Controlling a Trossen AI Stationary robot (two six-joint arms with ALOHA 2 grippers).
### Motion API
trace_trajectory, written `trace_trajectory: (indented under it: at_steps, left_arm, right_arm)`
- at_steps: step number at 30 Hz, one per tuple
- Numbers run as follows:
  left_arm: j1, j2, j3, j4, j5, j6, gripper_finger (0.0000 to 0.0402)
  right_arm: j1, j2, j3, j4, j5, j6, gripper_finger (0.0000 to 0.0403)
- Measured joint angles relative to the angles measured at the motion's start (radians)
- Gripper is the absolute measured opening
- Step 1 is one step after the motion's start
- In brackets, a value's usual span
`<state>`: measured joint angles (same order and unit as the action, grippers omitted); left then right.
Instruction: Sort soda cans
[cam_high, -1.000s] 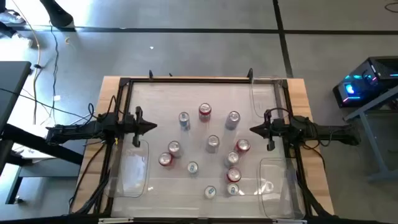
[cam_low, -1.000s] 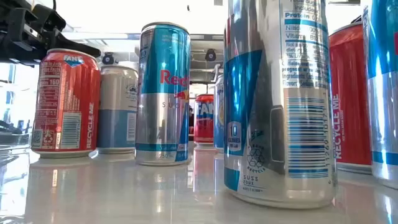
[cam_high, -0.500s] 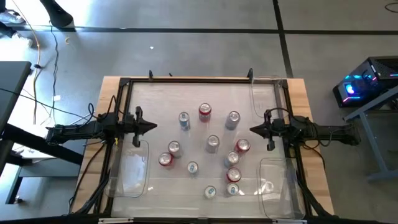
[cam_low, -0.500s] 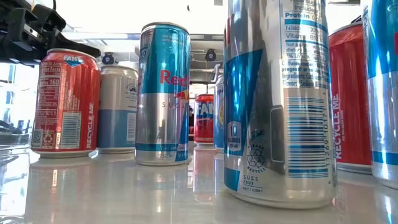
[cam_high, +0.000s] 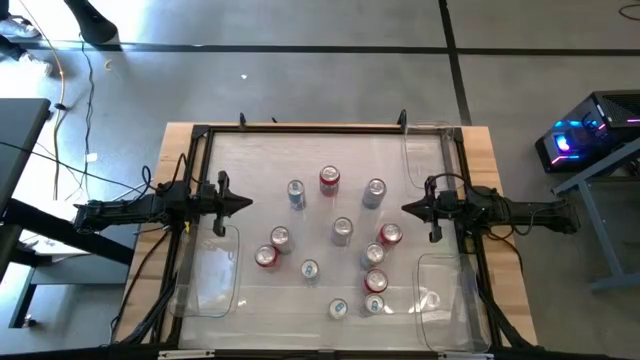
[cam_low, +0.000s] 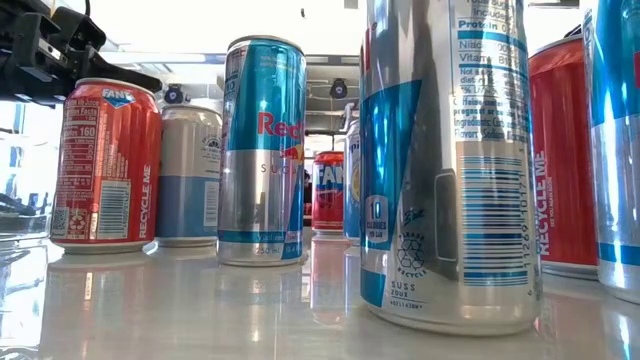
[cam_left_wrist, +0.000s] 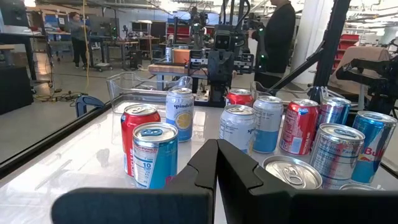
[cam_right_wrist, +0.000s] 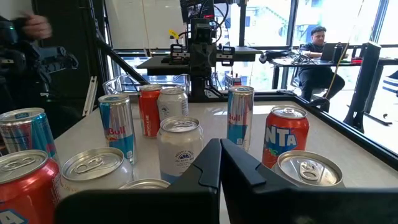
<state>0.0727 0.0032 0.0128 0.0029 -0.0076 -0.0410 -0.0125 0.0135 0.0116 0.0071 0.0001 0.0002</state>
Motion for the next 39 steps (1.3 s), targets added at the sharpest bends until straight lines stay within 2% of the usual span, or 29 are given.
trace_trajectory:
  at_steps: [15, 21, 23, 26, 30, 35, 39]
  left_arm:
    - [0.0, 0.0, 0.0, 0.002, -0.002, 0.014, 0.0001]
    - [0.0, 0.006, 0.0, 0.222, -0.127, 0.506, 0.0001]
    - [0.0, 0.006, 0.0, 0.266, -0.133, 0.578, 0.0001]
    - [0.0, 0.006, 0.0, 0.3, -0.133, 0.593, 0.0001]
    - [-0.002, 0.007, 0.0, 0.301, -0.127, 0.433, 0.0001]
    - [-0.003, 0.007, 0.0, 0.345, -0.075, -0.041, 0.0001]
    - [-0.002, 0.007, 0.0, 0.382, -0.097, -0.246, 0.0001]
  right_arm:
    - [0.0, 0.0, 0.0, 0.0, 0.0, 0.0, 0.0]
    - [0.0, 0.0, 0.0, 0.0, 0.0, 0.0, 0.0]
    - [0.0, 0.0, 0.0, 0.0, 0.0, 0.0, 0.0]
    - [0.0, 0.0, 0.0, 0.0, 0.0, 0.0, 0.0]
    - [0.0, 0.0, 0.0, 0.0, 0.0, 0.0, 0.0]
    - [0.0, 0.0, 0.0, 0.0, 0.0, 0.0, 0.0]
    - [0.0, 0.0, 0.0, 0.0, 0.0, 0.0, 0.0]
